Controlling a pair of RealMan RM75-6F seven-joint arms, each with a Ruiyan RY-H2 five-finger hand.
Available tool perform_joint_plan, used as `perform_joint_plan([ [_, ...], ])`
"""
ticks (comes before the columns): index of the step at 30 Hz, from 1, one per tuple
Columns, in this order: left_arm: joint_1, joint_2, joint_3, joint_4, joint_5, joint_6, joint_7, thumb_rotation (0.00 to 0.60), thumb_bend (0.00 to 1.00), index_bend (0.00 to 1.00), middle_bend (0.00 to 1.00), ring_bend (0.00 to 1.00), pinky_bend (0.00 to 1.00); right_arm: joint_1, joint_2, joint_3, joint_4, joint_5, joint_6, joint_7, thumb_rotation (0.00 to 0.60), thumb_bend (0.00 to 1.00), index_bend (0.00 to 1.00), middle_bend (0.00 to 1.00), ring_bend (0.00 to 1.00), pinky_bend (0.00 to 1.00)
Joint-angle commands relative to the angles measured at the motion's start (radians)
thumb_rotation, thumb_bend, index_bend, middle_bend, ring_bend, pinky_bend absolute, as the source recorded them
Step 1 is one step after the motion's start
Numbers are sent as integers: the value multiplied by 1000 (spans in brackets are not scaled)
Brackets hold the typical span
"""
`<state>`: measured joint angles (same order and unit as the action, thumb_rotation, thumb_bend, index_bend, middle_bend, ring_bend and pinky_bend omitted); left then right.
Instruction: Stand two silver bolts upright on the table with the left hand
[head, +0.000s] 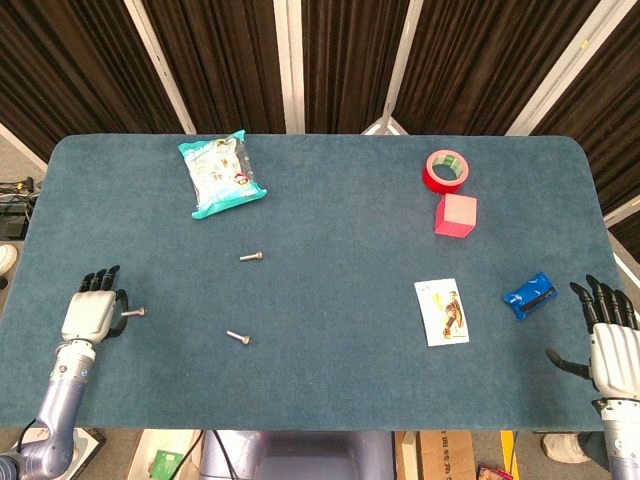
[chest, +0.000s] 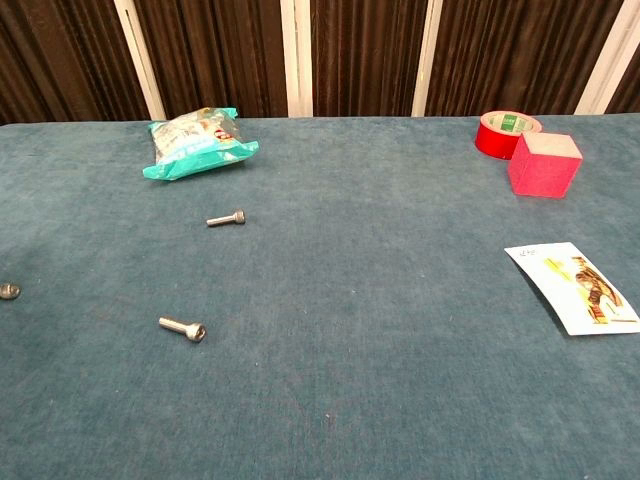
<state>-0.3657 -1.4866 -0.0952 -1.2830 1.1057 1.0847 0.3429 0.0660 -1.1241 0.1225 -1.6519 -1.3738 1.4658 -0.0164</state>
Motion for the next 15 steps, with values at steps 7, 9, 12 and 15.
perform_joint_plan([
  [7,-2,-6,-3,3,10,15,5,600,559,537,0,0,0,0,-1,0,-2,-1,1,0,600,6,134,39,15,0],
  [9,-2,-4,-4,-2,17,24,7,600,559,539,0,0,0,-1,0,0,-3,-3,2,0,600,6,134,39,15,0],
  [12,0,2,-3,-15,29,41,17,600,559,543,0,0,0,-1,0,-1,-4,-5,2,3,600,6,134,38,15,0],
  [15,1,8,-1,-25,39,57,31,600,559,545,0,0,0,-2,1,-2,-5,-6,2,5,600,6,134,37,15,0],
])
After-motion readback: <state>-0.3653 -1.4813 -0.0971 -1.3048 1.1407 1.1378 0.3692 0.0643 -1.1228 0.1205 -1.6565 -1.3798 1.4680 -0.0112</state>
